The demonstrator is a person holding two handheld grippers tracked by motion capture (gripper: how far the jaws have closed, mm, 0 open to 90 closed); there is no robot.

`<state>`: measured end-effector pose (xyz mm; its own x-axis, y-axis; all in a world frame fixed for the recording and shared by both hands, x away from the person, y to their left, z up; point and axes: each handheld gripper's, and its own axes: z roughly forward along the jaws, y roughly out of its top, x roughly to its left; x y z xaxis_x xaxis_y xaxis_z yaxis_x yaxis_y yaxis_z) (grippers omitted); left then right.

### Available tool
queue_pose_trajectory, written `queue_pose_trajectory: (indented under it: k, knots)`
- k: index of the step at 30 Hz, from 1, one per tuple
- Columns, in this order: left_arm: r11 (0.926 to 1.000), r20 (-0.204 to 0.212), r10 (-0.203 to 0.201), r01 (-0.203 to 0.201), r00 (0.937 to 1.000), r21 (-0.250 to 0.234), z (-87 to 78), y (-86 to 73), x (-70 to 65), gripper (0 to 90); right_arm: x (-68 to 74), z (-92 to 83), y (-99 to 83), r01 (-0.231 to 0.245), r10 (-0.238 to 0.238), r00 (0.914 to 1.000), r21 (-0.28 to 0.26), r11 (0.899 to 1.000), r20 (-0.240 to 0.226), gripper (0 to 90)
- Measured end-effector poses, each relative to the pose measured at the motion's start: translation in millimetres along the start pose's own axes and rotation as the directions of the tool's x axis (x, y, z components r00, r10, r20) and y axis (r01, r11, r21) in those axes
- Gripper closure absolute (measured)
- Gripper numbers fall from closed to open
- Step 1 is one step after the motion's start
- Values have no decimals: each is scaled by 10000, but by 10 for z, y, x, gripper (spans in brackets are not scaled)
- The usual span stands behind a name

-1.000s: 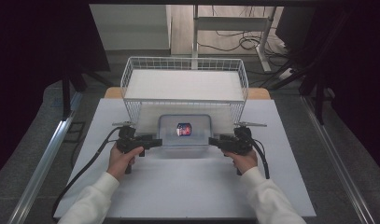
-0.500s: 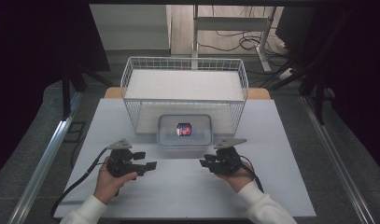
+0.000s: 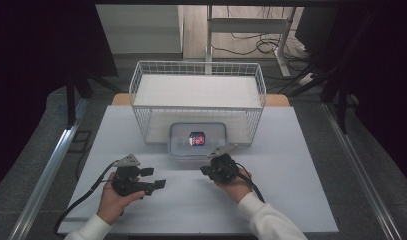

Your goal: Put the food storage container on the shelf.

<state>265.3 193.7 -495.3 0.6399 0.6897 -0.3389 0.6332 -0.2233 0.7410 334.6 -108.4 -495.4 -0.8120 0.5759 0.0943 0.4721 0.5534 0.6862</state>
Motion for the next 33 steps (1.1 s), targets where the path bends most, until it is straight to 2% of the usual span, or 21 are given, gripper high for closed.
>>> queue_pose_trajectory:
  k: [5, 8, 11, 14, 16, 19, 27, 33]
  knots:
    - [10000, 16, -17, 17, 10000, -18, -1, 1, -1, 260, 10, 124, 93, 32, -31, 9998, -29, 10000, 219, 888]
    - [10000, 23, 51, -51, 10000, 28, -2, -3, -2, 260, -15, 207, 125, 179, -177, 9984, -41, 9998, 541, 888]
    - [9999, 5, 95, -95, 10000, 42, -6, -5, -3, 259, -62, 269, 137, 36, -32, 9976, -56, 10000, 695, 888]
    - [10000, 8, 85, -85, 10000, 40, -11, -5, 3, 260, -98, 315, 146, -218, 225, 9983, -123, 9997, 542, 889]
    - [10000, -6, 87, -87, 10000, 18, -16, -3, 7, 259, -92, 342, 153, -254, 259, 9975, -89, 9996, 651, 889]
    - [10000, 3, 81, -81, 10000, -8, -21, -3, 9, 259, -90, 341, 177, -427, 440, 9974, -246, 9988, 564, 889]
    - [9999, 39, 98, -98, 9999, -24, -22, -4, 3, 260, -102, 267, 263, -521, 582, 9951, -765, 9957, 804, 890]
    - [10000, 28, 98, -98, 9999, -19, -22, -2, 8, 259, -225, 272, 310, -915, 1016, 9893, -970, 9911, 1048, 890]
